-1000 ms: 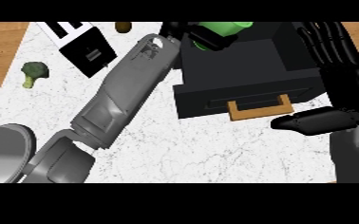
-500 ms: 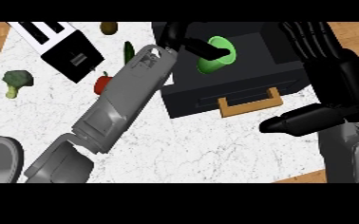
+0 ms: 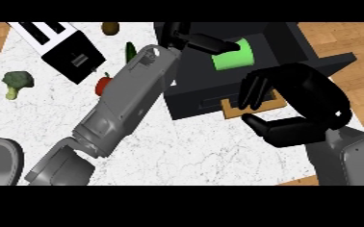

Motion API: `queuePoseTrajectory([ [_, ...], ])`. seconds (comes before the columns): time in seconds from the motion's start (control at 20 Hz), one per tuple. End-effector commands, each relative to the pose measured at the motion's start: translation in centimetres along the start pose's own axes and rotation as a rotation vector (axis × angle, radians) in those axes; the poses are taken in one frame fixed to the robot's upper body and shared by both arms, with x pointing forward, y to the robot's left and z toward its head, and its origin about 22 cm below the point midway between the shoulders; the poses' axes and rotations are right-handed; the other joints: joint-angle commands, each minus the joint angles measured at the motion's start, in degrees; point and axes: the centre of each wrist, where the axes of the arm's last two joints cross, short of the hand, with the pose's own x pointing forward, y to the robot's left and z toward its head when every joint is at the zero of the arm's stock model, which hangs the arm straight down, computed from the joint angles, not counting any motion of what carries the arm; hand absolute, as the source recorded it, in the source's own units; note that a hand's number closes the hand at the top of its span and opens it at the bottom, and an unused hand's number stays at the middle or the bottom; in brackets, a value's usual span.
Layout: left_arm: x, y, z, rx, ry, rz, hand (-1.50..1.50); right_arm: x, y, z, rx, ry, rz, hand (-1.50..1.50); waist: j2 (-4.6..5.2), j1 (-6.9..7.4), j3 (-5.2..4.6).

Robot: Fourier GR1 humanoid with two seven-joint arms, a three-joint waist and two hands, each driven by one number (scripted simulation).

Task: Pick up the cup, place it into the drawer and close the drawer

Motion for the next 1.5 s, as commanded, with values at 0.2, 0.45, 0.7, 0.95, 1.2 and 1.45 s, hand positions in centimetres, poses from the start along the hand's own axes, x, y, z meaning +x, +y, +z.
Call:
queuePoseTrajectory([
  [0.2, 0.1, 0.2, -0.1, 0.118, -0.070, 0.074, -1.50, -0.5, 1.0, 1.6, 0.279, 0.326, 0.218, -1.50, -1.38, 3.96, -0.01],
  [0.45, 0.3, 0.3, -0.3, 0.150, -0.056, 0.085, -1.50, -0.8, 1.3, 2.5, 0.207, 0.414, 0.492, -1.50, -1.96, 7.43, 0.09],
  [0.7, -0.9, 3.3, 0.4, 0.128, -0.083, 0.163, -1.50, -6.8, 2.7, 3.3, 0.157, 0.550, 0.528, -1.50, -1.92, 11.20, 0.04],
  [0.95, -3.9, 3.5, 2.9, 0.134, -0.089, 0.177, -1.50, -12.4, 2.5, 3.1, 0.246, 0.656, 0.549, -1.50, -2.04, 13.15, 0.05],
  [1.2, -3.6, 4.7, 3.4, 0.151, -0.097, 0.194, -1.50, -17.6, 1.7, 3.7, 0.237, 0.731, 0.583, 1.50, -2.26, 15.35, 0.14],
  [1.45, -4.0, 6.6, 4.6, 0.120, -0.098, 0.211, -1.50, -17.9, -3.1, 2.6, 0.104, 0.665, 0.569, 1.50, -1.90, 17.67, 0.26],
])
